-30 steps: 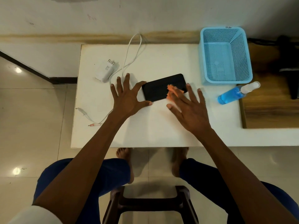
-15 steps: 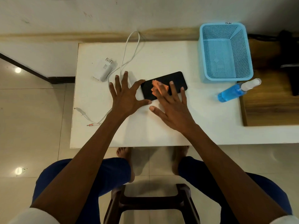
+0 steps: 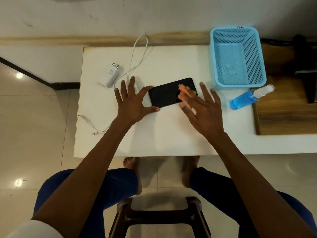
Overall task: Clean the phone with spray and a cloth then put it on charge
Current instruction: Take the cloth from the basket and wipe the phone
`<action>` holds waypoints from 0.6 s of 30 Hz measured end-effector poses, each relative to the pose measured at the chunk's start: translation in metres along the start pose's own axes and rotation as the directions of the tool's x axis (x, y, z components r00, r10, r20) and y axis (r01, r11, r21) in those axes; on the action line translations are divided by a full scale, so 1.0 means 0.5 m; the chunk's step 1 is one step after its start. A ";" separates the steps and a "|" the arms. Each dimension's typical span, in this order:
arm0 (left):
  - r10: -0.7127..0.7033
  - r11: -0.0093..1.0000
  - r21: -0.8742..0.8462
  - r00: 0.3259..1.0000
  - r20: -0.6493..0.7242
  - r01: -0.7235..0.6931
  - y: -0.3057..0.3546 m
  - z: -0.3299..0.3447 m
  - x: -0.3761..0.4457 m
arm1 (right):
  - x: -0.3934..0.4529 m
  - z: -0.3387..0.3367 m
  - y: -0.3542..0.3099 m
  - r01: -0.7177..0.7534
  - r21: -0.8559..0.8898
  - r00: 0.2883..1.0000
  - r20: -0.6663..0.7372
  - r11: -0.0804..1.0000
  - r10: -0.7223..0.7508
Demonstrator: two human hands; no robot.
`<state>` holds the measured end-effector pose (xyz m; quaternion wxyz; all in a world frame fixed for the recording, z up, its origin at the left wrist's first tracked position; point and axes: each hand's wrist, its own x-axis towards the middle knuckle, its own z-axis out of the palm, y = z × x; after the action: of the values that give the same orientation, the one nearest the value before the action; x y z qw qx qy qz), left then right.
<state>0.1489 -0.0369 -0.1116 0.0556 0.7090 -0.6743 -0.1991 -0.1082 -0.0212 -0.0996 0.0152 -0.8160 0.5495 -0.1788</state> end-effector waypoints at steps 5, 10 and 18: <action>-0.007 1.000 -0.006 1.000 0.008 0.007 0.000 0.000 0.001 | 0.018 0.014 -0.020 -0.190 -0.092 0.936 0.285 0.978 0.208; -0.013 1.000 -0.011 1.000 0.003 0.013 0.004 0.001 0.002 | 0.031 0.042 -0.040 -0.225 -0.035 0.910 0.349 0.974 0.223; -0.003 1.000 -0.006 1.000 -0.004 0.003 -0.002 0.004 0.003 | 0.043 0.069 -0.092 0.042 0.015 0.928 0.370 0.999 -0.044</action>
<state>0.1491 -0.0378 -0.1140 0.0589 0.7102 -0.6725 -0.1999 -0.0493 -0.0283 -0.1157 0.1174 -0.8469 0.5181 -0.0242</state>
